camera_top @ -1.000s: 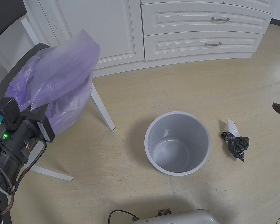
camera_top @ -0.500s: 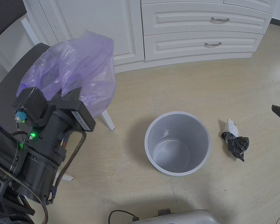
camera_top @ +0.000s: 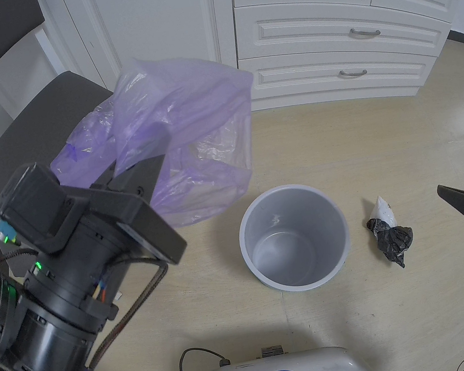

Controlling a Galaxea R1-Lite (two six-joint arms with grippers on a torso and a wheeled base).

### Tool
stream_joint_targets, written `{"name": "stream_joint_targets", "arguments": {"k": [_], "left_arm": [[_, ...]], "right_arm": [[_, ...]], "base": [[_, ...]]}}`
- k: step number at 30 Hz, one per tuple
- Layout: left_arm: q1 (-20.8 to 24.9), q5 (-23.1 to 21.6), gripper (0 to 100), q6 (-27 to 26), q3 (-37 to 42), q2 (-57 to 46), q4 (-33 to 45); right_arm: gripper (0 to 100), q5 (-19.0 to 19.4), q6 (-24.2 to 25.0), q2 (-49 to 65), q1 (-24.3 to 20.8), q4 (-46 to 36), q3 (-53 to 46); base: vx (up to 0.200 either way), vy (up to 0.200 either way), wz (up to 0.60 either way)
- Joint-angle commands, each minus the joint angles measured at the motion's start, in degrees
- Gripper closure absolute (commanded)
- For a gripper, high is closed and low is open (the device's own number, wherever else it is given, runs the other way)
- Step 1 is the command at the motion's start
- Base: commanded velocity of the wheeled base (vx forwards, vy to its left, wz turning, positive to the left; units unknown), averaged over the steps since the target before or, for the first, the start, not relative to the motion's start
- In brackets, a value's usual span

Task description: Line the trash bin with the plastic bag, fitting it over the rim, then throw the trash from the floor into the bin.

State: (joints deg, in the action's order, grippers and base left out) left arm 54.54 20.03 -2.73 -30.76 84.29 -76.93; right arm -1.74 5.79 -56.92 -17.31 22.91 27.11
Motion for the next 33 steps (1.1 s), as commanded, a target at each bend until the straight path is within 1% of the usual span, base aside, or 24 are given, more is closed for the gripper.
{"name": "stream_joint_targets", "arguments": {"k": [1,4,5,7,11,13,14,16,18,19,20,21,22,26,27,28,29,33], "left_arm": [[4.52,-0.08,100,0.01,1.58,-2.37,0.03],[6.81,-0.34,100,0.09,2.02,-3.51,0.03],[6.89,-0.34,100,0.09,2.02,-3.51,0.03],[8.39,-0.52,100,0.27,2.10,-4.22,-0.06],[9.62,-0.52,100,0.53,2.28,-4.57,-0.23],[9.88,-0.52,100,0.71,2.63,-4.57,-0.23],[10.41,-0.61,100,0.80,3.25,-4.31,-0.23],[11.20,-0.61,100,0.97,3.60,-3.95,-0.32],[11.64,-0.61,100,0.97,3.69,-3.69,-0.41],[12.26,-0.61,100,1.50,3.86,-3.60,-0.41],[12.61,-0.61,100,2.03,3.95,-3.60,-0.32],[12.70,-0.69,100,2.12,3.95,-3.51,-0.32],[13.49,-0.87,100,2.82,4.04,-3.43,-0.32],[13.84,-2.80,100,2.91,5.18,-3.34,-0.76],[13.84,-2.80,100,2.91,5.18,-3.34,-0.76],[13.93,-3.77,100,2.91,5.53,-3.51,-0.85],[13.93,-4.38,100,2.99,5.97,-3.69,-0.85],[13.93,-6.14,100,2.99,7.11,-4.48,-0.94]], "right_arm": [[0,-0.01,0.45,-2.14,-2.38,0.03,-0.48],[0,-0.01,0.98,-2.41,-3.17,0.03,-0.48],[0,-0.01,0.98,-2.41,-3.17,0.03,-0.48],[0,-0.01,2.12,-2.23,-4.05,0.12,-0.39],[0,0.07,3.88,-2.32,-6.07,0.12,-0.48],[0,0.16,4.76,-2.41,-6.33,0.38,-0.13],[0,0.51,6.95,-2.41,-6.42,2.32,0.13],[0,0.69,9.85,-2.50,-7.12,5.22,0.31],[0,0.69,11.79,-2.76,-7.91,6.80,0.57],[0,0.69,14.16,-3.29,-8.79,8.38,0.93],[0,0.78,15.30,-3.64,-8.88,8.65,1.28],[0,0.78,15.39,-3.73,-8.88,8.65,1.36],[0,0.78,16.89,-4.69,-8.88,8.65,1.98],[0,0.78,21.19,-6.63,-9.50,8.65,3.47],[0,0.78,21.19,-6.63,-9.50,8.65,3.47],[0,0.95,22.95,-7.51,-9.50,8.65,4.09],[0,1.39,23.65,-7.95,-9.50,8.56,4.35],[0,1.92,23.83,-8.91,-9.58,8.12,4.27]], "base": [[0.000,0.000,0.00],[0.000,0.000,0.00],[0.000,0.000,0.00],[0.000,0.000,0.00],[0.000,0.000,0.00],[0.000,0.000,0.00],[0.000,0.000,0.00],[0.000,0.000,0.00],[0.000,0.000,0.00],[0.000,0.000,0.00],[0.000,0.000,0.00],[0.000,0.000,0.00],[0.000,0.000,0.00],[0.000,0.000,0.00],[0.000,0.000,0.00],[0.000,0.000,0.00],[0.000,0.000,0.00],[0.000,0.000,0.00]]}}
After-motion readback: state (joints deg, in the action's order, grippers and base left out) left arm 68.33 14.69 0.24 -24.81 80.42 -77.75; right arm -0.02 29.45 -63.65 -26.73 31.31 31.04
